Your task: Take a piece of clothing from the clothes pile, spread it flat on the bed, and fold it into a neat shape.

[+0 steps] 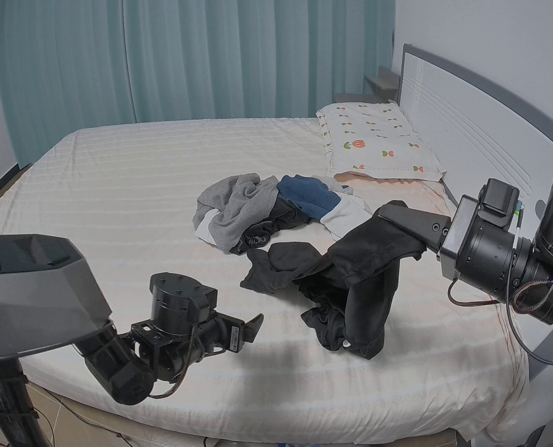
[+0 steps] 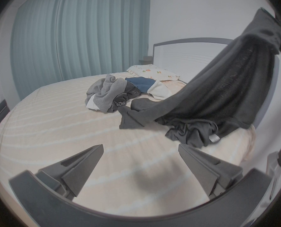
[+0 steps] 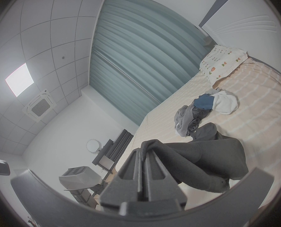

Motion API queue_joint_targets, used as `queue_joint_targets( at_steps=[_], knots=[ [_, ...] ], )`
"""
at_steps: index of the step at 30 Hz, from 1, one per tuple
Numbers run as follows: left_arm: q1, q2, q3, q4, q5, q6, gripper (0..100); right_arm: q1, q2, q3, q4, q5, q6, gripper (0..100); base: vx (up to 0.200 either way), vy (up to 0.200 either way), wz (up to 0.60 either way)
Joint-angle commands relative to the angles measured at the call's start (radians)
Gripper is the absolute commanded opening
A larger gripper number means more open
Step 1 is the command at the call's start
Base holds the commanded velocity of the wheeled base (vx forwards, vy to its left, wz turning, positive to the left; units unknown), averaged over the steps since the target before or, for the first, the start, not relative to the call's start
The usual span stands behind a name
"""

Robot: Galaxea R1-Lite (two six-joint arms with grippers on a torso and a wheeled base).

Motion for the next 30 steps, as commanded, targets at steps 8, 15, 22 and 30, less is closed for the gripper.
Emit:
queue_joint_targets(
  at_steps=[8, 15, 22, 30],
  knots=[
    [-0.029, 0.15, -0.146, -0.032, 0.028, -0.057, 100, 0.048, -0.027, -0.005, 0.003, -0.003, -0.002, 0, 0.0, 0.0, 0.0],
    [-0.032, 0.248, -0.267, -0.072, 0.087, -0.12, 100, 0.113, -0.076, -0.008, 0.003, -0.002, -0.014, 0, 0.0, 0.0, 0.0],
    [-0.021, 0.357, -0.389, -0.092, 0.174, -0.195, 100, 0.113, -0.161, 0.001, 0.003, 0.018, -0.048, 0, 0.0, 0.0, 0.0],
    [-0.007, 0.42, -0.394, -0.094, 0.179, -0.207, 100, 0.01, -0.167, -0.016, 0.002, 0.069, -0.052, 0, 0.0, 0.0, 0.0]
  ],
)
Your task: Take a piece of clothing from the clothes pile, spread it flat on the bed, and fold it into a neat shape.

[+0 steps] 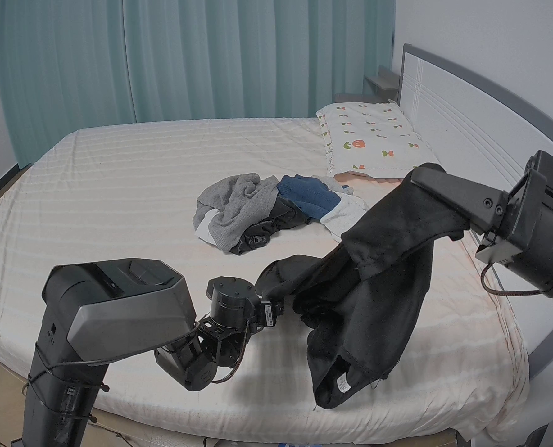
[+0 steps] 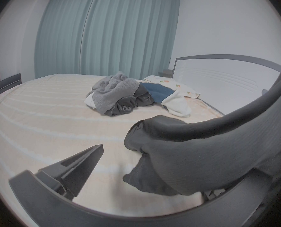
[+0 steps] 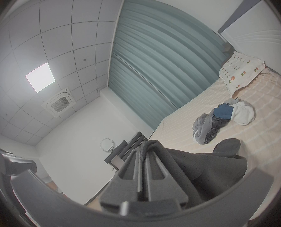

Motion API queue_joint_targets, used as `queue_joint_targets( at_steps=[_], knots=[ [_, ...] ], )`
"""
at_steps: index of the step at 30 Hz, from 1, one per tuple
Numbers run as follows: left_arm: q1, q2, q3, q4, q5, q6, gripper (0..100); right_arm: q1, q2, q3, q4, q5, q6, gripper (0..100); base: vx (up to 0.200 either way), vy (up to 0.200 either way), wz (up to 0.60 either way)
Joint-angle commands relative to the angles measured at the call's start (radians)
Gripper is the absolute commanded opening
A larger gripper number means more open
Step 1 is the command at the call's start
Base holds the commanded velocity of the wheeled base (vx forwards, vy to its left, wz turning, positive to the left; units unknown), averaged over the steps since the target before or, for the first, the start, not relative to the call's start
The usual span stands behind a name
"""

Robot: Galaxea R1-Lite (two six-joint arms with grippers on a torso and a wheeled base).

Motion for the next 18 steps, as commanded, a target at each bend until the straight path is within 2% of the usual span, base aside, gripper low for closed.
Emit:
queue_joint_targets(
  at_steps=[1, 9, 10, 18],
  knots=[
    [0.01, 0.049, -0.014, 0.0, 0.001, -0.018, 100, -0.069, -0.012, -0.006, 0.0, 0.039, -0.001, 0, 0.0, 0.0, 0.0],
    [0.023, 0.061, -0.026, 0.0, 0.001, -0.055, 100, -0.144, 0.027, -0.004, -0.003, 0.096, 0.007, 0, 0.0, 0.0, 0.0],
    [0.024, 0.061, -0.021, -0.002, 0.001, -0.055, 0, -0.144, 0.032, -0.003, -0.005, 0.098, 0.007, 0, 0.0, 0.0, 0.0],
    [0.024, -0.005, 0.003, 0.003, -0.022, -0.159, 0, -0.182, 0.089, -0.009, -0.013, 0.101, 0.011, 0, 0.0, 0.0, 0.0]
  ],
)
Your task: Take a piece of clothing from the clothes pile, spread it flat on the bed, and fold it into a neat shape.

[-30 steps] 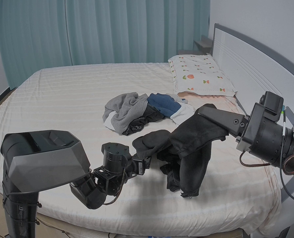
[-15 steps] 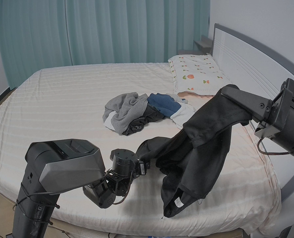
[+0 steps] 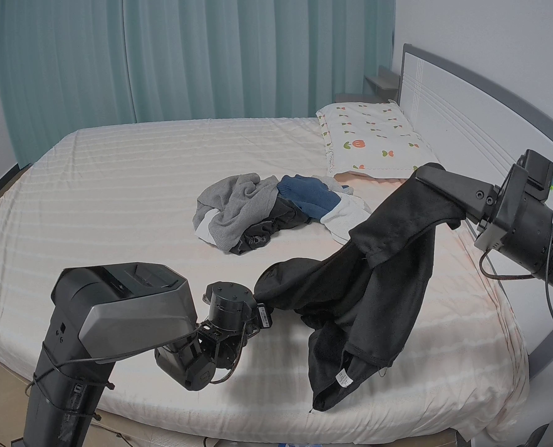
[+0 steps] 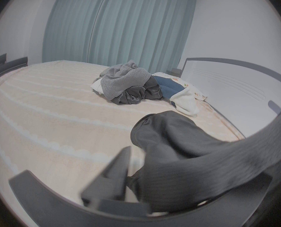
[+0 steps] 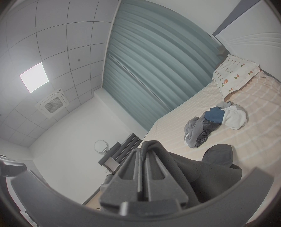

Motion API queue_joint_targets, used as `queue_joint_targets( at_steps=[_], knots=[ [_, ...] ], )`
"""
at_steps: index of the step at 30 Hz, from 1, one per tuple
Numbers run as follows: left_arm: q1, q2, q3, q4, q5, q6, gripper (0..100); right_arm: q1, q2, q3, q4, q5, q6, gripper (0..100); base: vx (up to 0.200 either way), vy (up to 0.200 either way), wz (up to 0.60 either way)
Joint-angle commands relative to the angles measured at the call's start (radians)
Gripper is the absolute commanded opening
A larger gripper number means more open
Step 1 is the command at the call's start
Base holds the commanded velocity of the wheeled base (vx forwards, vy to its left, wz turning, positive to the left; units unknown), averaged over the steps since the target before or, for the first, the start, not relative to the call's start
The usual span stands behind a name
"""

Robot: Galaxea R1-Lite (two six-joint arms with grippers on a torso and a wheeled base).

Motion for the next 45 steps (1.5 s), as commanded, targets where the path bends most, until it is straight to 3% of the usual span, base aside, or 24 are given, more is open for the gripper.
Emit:
queue_joint_targets(
  at_steps=[1, 10, 15, 18, 21, 23, 28, 36, 40, 45],
  knots=[
    [0.0, -0.077, 0.029, 0.0, -0.014, -0.024, 0, -0.028, 0.047, -0.006, -0.001, 0.001, 0.002, 0, 0.0, 0.0, 0.0],
    [-0.003, -0.407, 0.232, 0.006, -0.093, -0.062, 0, -0.068, 0.174, -0.026, -0.001, 0.001, 0.0, 0, 0.0, 0.0, 0.0],
    [-0.012, -0.538, 0.339, -0.002, -0.095, -0.073, 0, -0.073, 0.306, -0.046, -0.015, -0.004, -0.001, 0, 0.0, 0.0, 0.0],
    [-0.001, -0.614, 0.321, 0.009, -0.092, -0.08, 0, -0.067, 0.36, -0.132, -0.045, -0.039, -0.004, 0, 0.0, 0.0, 0.0],
    [0.003, -0.706, 0.265, 0.076, -0.092, -0.082, 0, -0.062, 0.375, -0.313, -0.045, -0.15, -0.014, 0, 0.0, 0.0, 0.0],
    [0.005, -0.761, 0.23, 0.136, -0.092, -0.086, 0, -0.065, 0.373, -0.433, -0.044, -0.187, -0.017, 0, 0.0, 0.0, 0.0],
    [0.007, -0.818, 0.198, 0.156, -0.093, -0.108, 0, -0.102, 0.36, -0.571, -0.056, -0.187, -0.063, 0, 0.0, 0.0, 0.0],
    [0.013, -0.803, 0.281, 0.156, -0.106, -0.234, 0, -0.097, 0.353, -0.325, -0.105, -0.147, -0.077, 0, 0.0, 0.0, 0.0],
    [0.023, -0.746, 0.339, 0.148, -0.127, -0.298, 0, -0.105, 0.412, -0.14, -0.191, -0.095, -0.027, 0, 0.0, 0.0, 0.0],
    [0.037, -0.705, 0.364, 0.135, -0.178, -0.412, 0, -0.123, 0.479, -0.075, -0.3, -0.088, 0.039, 0, 0.0, 0.0, 0.0]
  ],
)
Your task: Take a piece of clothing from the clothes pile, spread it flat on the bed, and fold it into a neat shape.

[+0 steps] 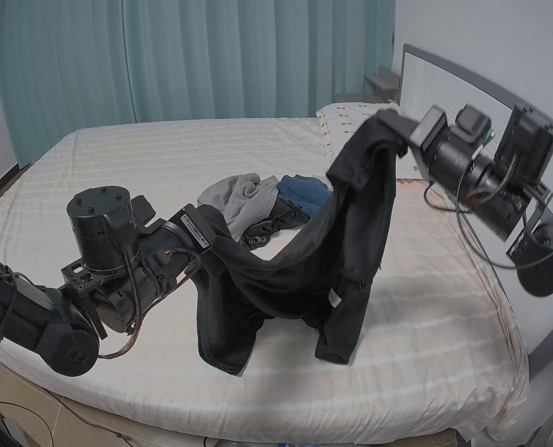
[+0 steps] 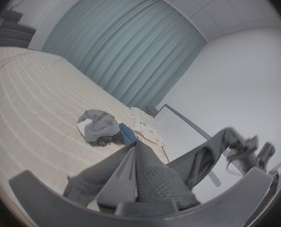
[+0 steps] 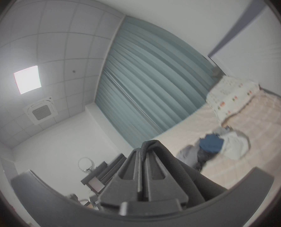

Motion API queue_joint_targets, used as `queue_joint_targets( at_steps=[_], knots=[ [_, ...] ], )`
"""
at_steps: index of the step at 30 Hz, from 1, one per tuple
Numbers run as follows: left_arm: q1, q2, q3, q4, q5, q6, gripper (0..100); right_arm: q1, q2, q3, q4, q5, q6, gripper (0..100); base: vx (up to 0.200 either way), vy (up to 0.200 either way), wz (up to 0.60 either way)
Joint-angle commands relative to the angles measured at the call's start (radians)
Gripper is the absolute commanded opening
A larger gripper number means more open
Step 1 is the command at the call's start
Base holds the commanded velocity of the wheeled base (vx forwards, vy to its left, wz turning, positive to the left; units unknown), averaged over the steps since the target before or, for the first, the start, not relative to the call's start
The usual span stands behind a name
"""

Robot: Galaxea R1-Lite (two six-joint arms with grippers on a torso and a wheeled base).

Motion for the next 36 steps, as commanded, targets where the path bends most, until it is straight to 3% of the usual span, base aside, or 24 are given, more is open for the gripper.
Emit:
queue_joint_targets(
  at_steps=[1, 12, 20, 36],
  knots=[
    [0.021, 0.059, 0.076, -0.006, -0.054, -0.151, 0, -0.025, 0.105, 0.245, -0.14, 0.032, 0.069, 0, 0.0, 0.0, 0.0],
    [0.019, 0.097, 0.218, -0.031, -0.092, -0.216, 0, -0.04, 0.127, 0.368, -0.209, 0.032, 0.179, 0, 0.0, 0.0, 0.0],
    [0.013, 0.12, 0.246, -0.065, -0.123, -0.286, 0, -0.042, 0.141, 0.395, -0.215, 0.026, 0.185, 0, -0.15, 0.0, 0.0],
    [0.019, 0.112, 0.249, -0.066, -0.138, -0.348, 0, -0.042, 0.119, 0.403, -0.213, 0.021, 0.185, 0, 0.0, 0.0, 0.0]
  ],
)
